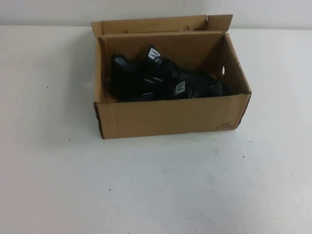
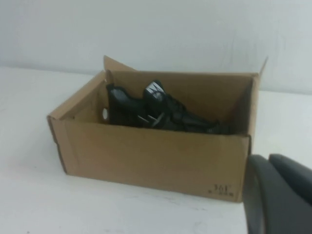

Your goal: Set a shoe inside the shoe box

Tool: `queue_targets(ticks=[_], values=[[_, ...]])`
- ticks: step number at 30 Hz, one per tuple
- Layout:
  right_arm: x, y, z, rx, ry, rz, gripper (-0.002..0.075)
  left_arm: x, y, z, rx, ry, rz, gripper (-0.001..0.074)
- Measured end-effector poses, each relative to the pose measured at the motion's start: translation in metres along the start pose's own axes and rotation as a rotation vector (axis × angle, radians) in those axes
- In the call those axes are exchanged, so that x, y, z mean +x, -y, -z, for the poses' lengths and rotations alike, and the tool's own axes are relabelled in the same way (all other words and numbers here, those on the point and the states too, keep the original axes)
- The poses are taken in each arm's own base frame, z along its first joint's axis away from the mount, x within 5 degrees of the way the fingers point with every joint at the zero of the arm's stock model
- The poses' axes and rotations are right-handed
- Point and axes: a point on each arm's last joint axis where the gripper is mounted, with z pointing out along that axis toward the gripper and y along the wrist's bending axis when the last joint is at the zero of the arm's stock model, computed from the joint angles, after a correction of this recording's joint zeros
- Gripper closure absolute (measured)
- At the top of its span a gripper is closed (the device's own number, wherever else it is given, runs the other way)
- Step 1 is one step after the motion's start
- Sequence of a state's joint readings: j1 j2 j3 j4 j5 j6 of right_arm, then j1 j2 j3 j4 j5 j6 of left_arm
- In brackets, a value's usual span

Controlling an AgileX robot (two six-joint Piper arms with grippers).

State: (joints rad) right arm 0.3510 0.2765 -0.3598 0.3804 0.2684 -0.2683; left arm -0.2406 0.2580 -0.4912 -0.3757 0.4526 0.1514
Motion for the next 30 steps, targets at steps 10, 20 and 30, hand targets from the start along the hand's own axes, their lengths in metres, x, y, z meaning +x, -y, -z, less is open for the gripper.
queue_targets(ticks=[10, 20, 30], values=[[0.022, 0.005, -0.002, 0.019, 0.001, -0.034, 0.0741, 0.000, 0.000, 0.000, 0.000, 0.000, 0.004, 0.0736], [0.025, 0.004, -0.002, 0.009, -0.031, -0.035, 0.0741, 0.000, 0.000, 0.000, 0.000, 0.001, 0.004, 0.0736], [0.027, 0.004, -0.001, 0.003, -0.049, -0.034, 0.0741, 0.000, 0.000, 0.000, -0.002, 0.001, 0.001, 0.0736]])
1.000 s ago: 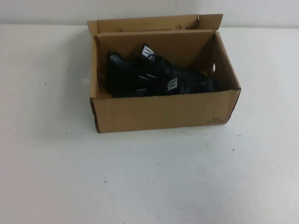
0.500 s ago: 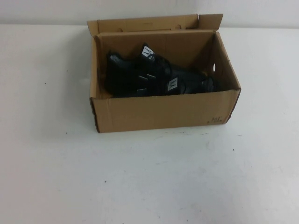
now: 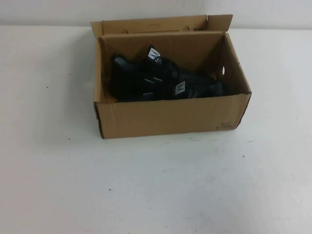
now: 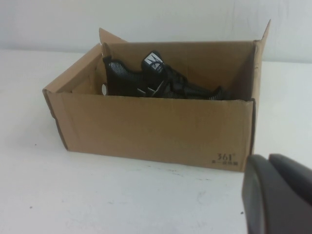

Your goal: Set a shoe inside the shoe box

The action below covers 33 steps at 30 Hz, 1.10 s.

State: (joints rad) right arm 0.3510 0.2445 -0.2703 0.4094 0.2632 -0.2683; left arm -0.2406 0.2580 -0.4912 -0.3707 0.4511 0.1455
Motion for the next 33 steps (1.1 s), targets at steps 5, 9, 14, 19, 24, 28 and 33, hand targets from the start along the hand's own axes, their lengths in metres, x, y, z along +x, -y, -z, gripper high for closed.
queue_targets(ticks=[5, 9, 14, 19, 24, 28, 33], values=[[0.000, 0.000, 0.000, 0.000, 0.000, -0.001, 0.0741, 0.001, -0.003, 0.005, -0.034, 0.022, -0.092, 0.0736], [0.000, 0.000, 0.000, -0.001, -0.002, -0.001, 0.0741, 0.011, -0.007, 0.011, -0.067, 0.069, -0.162, 0.0736], [0.000, 0.000, 0.000, -0.001, -0.002, -0.001, 0.0741, 0.041, -0.018, 0.013, -0.112, 0.179, -0.229, 0.0736], [0.000, 0.000, 0.000, -0.001, -0.002, -0.001, 0.0741, 0.078, -0.029, 0.002, -0.141, 0.226, -0.270, 0.0736], [0.000, 0.000, 0.000, -0.001, -0.004, -0.001, 0.0741, 0.115, -0.039, -0.009, -0.159, 0.097, -0.305, 0.0736], [0.002, 0.000, 0.000, -0.005, -0.017, -0.001, 0.0743, 0.131, -0.043, -0.010, -0.170, -0.032, -0.300, 0.0736], [0.002, -0.001, 0.000, -0.007, -0.025, -0.001, 0.0743, 0.146, -0.046, -0.008, -0.184, -0.202, -0.283, 0.0736]])
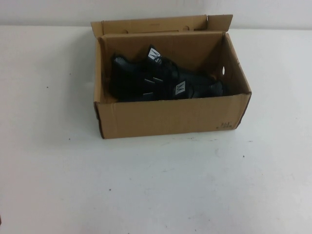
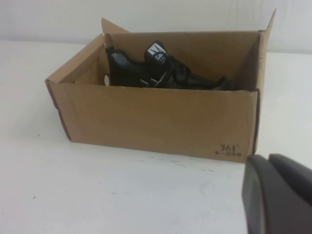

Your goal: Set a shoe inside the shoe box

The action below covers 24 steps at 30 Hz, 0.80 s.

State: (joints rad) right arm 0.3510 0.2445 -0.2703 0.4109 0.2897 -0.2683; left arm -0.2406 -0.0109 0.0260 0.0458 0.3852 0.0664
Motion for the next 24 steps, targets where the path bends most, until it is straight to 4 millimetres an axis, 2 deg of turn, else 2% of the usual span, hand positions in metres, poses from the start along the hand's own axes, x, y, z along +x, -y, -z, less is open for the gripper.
queue_targets(ticks=[24], values=[[0.0002, -0.0001, 0.0000, -0.001, -0.002, -0.002, 0.0743, 0.0002, 0.0000, 0.0000, 0.000, -0.002, 0.025, 0.0736]])
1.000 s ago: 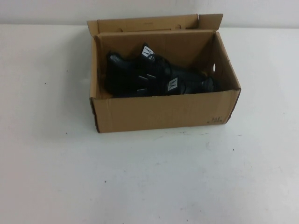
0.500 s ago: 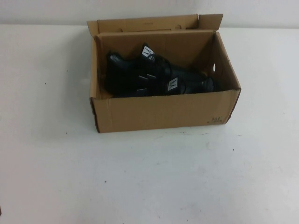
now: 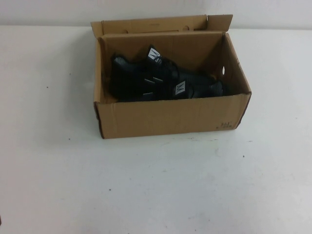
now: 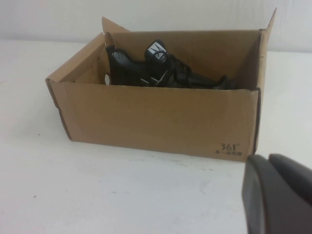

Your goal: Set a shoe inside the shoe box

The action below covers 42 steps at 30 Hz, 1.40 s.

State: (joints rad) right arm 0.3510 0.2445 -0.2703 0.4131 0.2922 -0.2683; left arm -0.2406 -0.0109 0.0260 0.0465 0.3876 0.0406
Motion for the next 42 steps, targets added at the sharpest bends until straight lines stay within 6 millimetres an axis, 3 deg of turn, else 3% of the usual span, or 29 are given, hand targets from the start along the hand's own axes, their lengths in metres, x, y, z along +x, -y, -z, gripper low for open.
queue_targets(ticks=[7, 18, 27, 42], values=[[0.000, 0.001, 0.005, 0.027, 0.019, -0.010, 0.0743, 0.000, 0.000, 0.000, 0.000, 0.000, 0.000, 0.0736], [0.000, 0.007, 0.034, 0.289, 0.184, 0.055, 0.0743, 0.000, 0.000, 0.000, 0.000, 0.000, 0.000, 0.0736], [0.002, 0.008, 0.034, 0.313, 0.169, 0.078, 0.0743, 0.000, 0.000, 0.000, 0.000, -0.002, 0.000, 0.0736], [0.077, 0.040, 0.010, 0.426, 0.037, -0.063, 0.0743, 0.000, 0.000, 0.000, -0.001, -0.002, -0.001, 0.0736]])
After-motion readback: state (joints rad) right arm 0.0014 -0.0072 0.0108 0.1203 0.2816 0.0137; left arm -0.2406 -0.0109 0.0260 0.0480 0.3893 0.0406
